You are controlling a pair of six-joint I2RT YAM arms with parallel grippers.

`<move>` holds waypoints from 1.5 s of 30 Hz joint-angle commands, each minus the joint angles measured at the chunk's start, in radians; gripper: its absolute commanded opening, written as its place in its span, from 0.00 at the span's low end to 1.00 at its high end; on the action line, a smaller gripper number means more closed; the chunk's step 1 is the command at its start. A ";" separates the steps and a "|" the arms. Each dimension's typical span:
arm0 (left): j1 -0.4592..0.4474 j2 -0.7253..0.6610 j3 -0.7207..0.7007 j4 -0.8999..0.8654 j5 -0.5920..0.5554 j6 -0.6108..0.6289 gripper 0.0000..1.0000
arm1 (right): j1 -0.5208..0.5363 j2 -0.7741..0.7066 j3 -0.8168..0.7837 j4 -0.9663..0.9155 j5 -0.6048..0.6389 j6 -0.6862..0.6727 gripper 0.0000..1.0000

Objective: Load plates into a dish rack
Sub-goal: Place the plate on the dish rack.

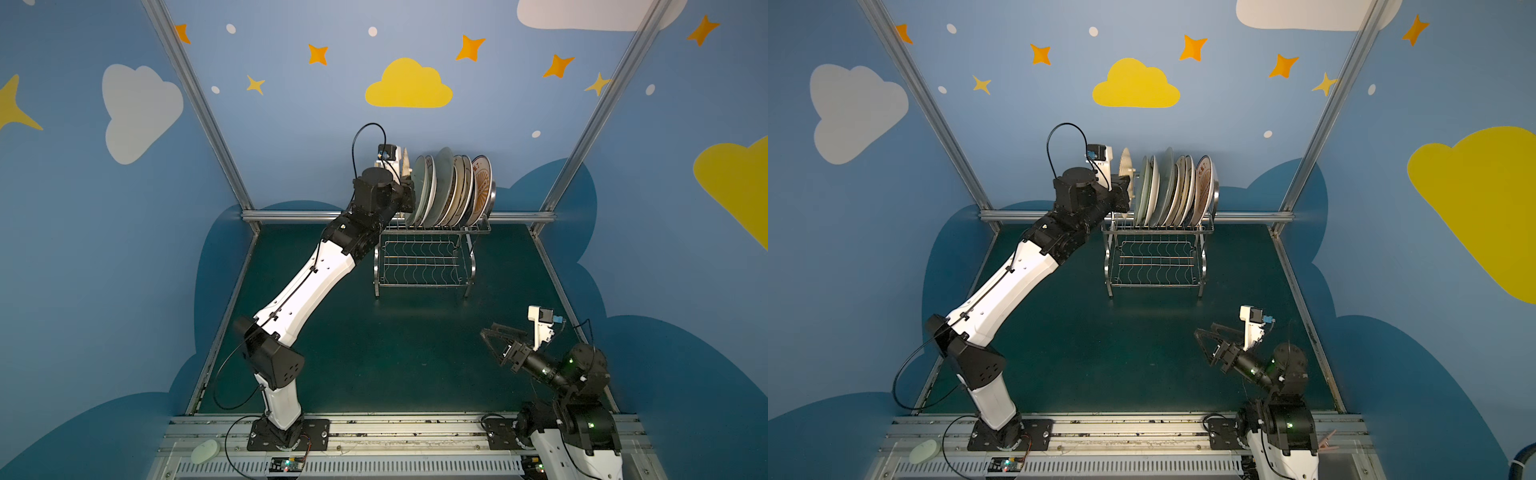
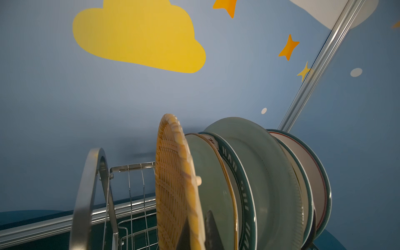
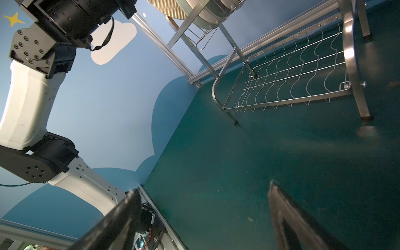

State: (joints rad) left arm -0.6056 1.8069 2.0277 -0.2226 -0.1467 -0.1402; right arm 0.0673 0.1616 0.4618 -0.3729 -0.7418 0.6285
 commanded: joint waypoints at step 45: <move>0.012 0.100 0.224 -0.138 -0.043 0.009 0.34 | 0.005 -0.070 0.002 0.000 0.039 0.071 0.90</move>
State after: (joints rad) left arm -0.5964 1.9556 2.2181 -0.3367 -0.1955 -0.1089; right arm 0.0673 0.0780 0.4252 -0.4007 -0.7067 0.6994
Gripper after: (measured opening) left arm 0.343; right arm 0.898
